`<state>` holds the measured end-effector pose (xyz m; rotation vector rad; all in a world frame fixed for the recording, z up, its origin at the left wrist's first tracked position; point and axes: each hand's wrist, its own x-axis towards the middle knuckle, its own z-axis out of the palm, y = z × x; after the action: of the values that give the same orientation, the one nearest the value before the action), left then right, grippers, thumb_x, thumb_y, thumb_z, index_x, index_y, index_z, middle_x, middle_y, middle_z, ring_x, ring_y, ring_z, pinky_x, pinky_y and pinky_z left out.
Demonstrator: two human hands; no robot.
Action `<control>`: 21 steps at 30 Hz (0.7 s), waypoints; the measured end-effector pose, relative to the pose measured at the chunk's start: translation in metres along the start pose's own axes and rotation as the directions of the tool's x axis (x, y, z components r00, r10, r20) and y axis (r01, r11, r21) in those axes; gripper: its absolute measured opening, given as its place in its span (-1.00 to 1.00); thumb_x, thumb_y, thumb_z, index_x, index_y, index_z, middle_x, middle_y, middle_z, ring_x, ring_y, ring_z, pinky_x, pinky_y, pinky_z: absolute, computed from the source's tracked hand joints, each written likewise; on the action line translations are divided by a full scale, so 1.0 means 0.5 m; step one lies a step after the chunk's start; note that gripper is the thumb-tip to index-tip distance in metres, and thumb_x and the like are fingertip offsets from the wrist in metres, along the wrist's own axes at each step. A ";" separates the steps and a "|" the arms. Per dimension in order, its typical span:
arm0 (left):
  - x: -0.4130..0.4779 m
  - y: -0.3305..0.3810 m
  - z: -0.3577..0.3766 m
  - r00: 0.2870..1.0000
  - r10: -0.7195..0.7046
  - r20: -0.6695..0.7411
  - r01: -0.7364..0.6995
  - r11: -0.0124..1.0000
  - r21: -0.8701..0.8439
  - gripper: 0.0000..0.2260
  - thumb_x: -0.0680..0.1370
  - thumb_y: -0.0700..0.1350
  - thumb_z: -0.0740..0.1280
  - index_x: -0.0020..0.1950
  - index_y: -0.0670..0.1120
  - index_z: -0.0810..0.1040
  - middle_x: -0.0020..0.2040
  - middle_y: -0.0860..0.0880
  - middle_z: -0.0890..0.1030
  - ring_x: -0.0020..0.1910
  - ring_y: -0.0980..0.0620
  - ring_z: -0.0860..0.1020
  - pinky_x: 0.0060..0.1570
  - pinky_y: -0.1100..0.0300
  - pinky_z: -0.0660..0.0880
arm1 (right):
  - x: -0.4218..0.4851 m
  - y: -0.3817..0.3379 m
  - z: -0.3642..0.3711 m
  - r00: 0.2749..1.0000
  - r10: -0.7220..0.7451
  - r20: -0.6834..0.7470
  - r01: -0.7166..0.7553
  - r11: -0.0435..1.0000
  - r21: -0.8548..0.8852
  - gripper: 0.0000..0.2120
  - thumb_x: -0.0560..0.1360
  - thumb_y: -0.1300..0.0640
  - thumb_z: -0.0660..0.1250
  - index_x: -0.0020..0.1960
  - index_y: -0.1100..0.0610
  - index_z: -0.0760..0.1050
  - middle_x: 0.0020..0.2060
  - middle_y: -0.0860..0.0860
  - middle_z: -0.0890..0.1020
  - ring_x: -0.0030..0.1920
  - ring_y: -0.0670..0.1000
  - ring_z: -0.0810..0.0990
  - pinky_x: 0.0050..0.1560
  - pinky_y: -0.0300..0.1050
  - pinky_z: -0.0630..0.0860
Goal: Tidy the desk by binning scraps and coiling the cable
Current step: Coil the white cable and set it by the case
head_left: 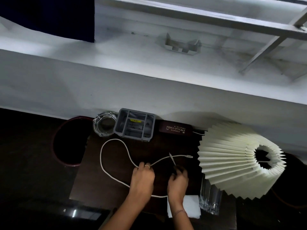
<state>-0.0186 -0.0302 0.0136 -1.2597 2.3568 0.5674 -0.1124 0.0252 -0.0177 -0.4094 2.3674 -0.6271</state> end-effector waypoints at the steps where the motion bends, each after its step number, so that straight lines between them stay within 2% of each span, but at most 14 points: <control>1: -0.004 -0.005 0.002 1.000 -0.008 -0.008 0.008 1.000 -0.014 -0.66 0.49 -0.30 0.13 0.22 -0.14 0.48 0.30 -0.08 0.44 0.28 -0.07 0.35 0.18 0.07 0.37 | -0.002 -0.005 0.003 1.000 -0.009 0.001 0.009 1.000 0.028 -0.70 0.51 0.38 0.20 0.21 0.26 0.50 0.31 0.13 0.42 0.29 0.15 0.42 0.32 0.01 0.41; 3: -0.013 -0.013 0.000 0.999 -0.026 -0.046 0.023 0.998 -0.067 -0.67 0.50 -0.29 0.11 0.22 -0.13 0.49 0.32 -0.06 0.43 0.30 -0.05 0.35 0.19 0.10 0.38 | -0.009 -0.016 0.006 1.000 -0.026 -0.002 0.026 0.997 0.078 -0.74 0.49 0.39 0.24 0.13 0.22 0.54 0.23 0.11 0.48 0.25 0.15 0.46 0.26 0.06 0.46; 5: -0.021 -0.020 -0.010 0.988 -0.081 -0.129 0.056 0.980 -0.190 -0.72 0.52 -0.24 0.11 0.14 -0.11 0.52 0.23 -0.03 0.49 0.24 -0.02 0.43 0.13 0.15 0.42 | -0.019 -0.030 0.005 0.997 -0.073 -0.009 0.074 0.991 0.113 -0.78 0.45 0.40 0.30 0.02 0.17 0.56 0.07 0.05 0.54 0.17 0.11 0.51 0.21 0.03 0.49; 7: -0.029 -0.031 -0.026 0.946 -0.242 -0.215 0.141 0.906 -0.398 -0.80 0.52 -0.18 0.15 0.00 -0.08 0.56 0.03 -0.02 0.58 0.07 -0.01 0.54 0.00 0.14 0.47 | -0.036 -0.045 0.003 0.985 -0.170 -0.017 0.171 0.977 0.126 -0.78 0.40 0.40 0.35 -0.09 0.11 0.55 -0.10 -0.08 0.53 0.06 0.05 0.54 0.11 -0.08 0.51; 8: -0.031 -0.038 -0.037 0.915 -0.353 -0.195 0.211 0.832 -0.514 -0.82 0.51 -0.16 0.18 -0.04 -0.08 0.58 -0.04 -0.04 0.62 0.00 -0.03 0.58 -0.03 0.11 0.48 | -0.046 -0.055 0.000 0.973 -0.230 -0.024 0.231 0.965 0.126 -0.76 0.38 0.41 0.36 -0.14 0.08 0.53 -0.16 -0.14 0.51 0.00 0.01 0.54 0.04 -0.20 0.50; 9: -0.032 -0.048 -0.051 0.890 -0.444 -0.107 0.282 0.719 -0.635 -0.82 0.52 -0.14 0.21 -0.06 -0.10 0.61 -0.09 -0.07 0.65 -0.06 -0.05 0.60 -0.06 0.10 0.50 | -0.056 -0.065 -0.003 0.957 -0.289 -0.030 0.291 0.949 0.125 -0.72 0.36 0.43 0.37 -0.18 0.05 0.50 -0.21 -0.18 0.49 -0.04 -0.03 0.53 -0.01 -0.32 0.45; 10: -0.030 -0.059 -0.067 0.870 -0.491 0.049 0.355 0.555 -0.752 -0.80 0.54 -0.11 0.22 -0.06 -0.14 0.62 -0.14 -0.10 0.66 -0.11 -0.07 0.62 -0.09 0.10 0.53 | -0.066 -0.075 -0.005 0.938 -0.345 -0.028 0.346 0.929 0.130 -0.67 0.35 0.45 0.36 -0.21 0.01 0.47 -0.22 -0.20 0.49 -0.06 -0.07 0.51 -0.05 -0.40 0.41; 11: -0.032 -0.069 -0.083 0.857 -0.459 0.233 0.418 0.355 -0.836 -0.76 0.56 -0.08 0.22 -0.08 -0.18 0.63 -0.21 -0.10 0.66 -0.19 -0.06 0.62 -0.17 0.10 0.56 | -0.078 -0.086 -0.007 0.917 -0.398 -0.018 0.396 0.907 0.143 -0.64 0.34 0.47 0.34 -0.22 -0.01 0.45 -0.22 -0.20 0.50 -0.06 -0.13 0.50 -0.05 -0.45 0.38; 12: -0.037 -0.079 -0.097 0.849 -0.369 0.379 0.464 0.175 -0.868 -0.74 0.57 -0.06 0.22 -0.11 -0.19 0.63 -0.27 -0.08 0.63 -0.28 -0.01 0.61 -0.28 0.16 0.56 | -0.090 -0.096 -0.008 0.894 -0.448 0.000 0.442 0.882 0.162 -0.62 0.34 0.48 0.33 -0.22 -0.01 0.44 -0.21 -0.19 0.51 -0.05 -0.16 0.49 -0.04 -0.48 0.36; 13: -0.046 -0.090 -0.110 0.852 -0.260 0.455 0.487 0.076 -0.870 -0.74 0.57 -0.05 0.23 -0.15 -0.17 0.62 -0.30 -0.05 0.62 -0.34 0.05 0.60 -0.37 0.24 0.54 | -0.101 -0.107 -0.008 0.871 -0.490 0.025 0.478 0.859 0.185 -0.63 0.33 0.49 0.31 -0.22 0.00 0.44 -0.20 -0.16 0.53 -0.03 -0.18 0.49 -0.04 -0.48 0.37; 15: -0.067 -0.110 -0.133 0.882 -0.111 0.458 0.468 0.081 -0.880 -0.82 0.55 -0.08 0.28 -0.15 -0.13 0.61 -0.31 -0.03 0.63 -0.39 0.14 0.61 -0.44 0.36 0.50 | -0.119 -0.126 -0.008 0.835 -0.544 0.081 0.515 0.825 0.233 -0.64 0.35 0.48 0.30 -0.20 0.00 0.46 -0.17 -0.11 0.55 -0.02 -0.18 0.50 -0.06 -0.45 0.41; 18: -0.098 -0.141 -0.162 0.907 -0.074 0.415 0.421 0.097 -0.902 -0.95 0.50 -0.21 0.35 -0.14 -0.12 0.60 -0.33 -0.05 0.62 -0.46 0.21 0.59 -0.47 0.38 0.49 | -0.138 -0.155 -0.015 0.795 -0.585 0.161 0.524 0.796 0.301 -0.53 0.40 0.42 0.31 -0.19 -0.20 0.41 -0.15 -0.06 0.59 -0.06 -0.16 0.58 -0.10 -0.37 0.50; 21: -0.119 -0.157 -0.188 0.893 -0.040 0.449 0.450 0.029 -0.892 -0.88 0.50 -0.33 0.28 -0.16 -0.16 0.55 -0.35 -0.06 0.64 -0.44 0.15 0.61 -0.43 0.32 0.52 | -0.149 -0.174 -0.023 0.734 -0.635 0.241 0.539 0.761 0.361 -0.47 0.41 0.42 0.31 -0.17 -0.27 0.37 -0.13 -0.05 0.62 -0.06 -0.15 0.63 -0.08 -0.36 0.54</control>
<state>0.0629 -0.0796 0.1109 -1.7897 1.0822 2.3388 -0.0538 -0.0116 0.0743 -1.0861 1.7480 -1.0537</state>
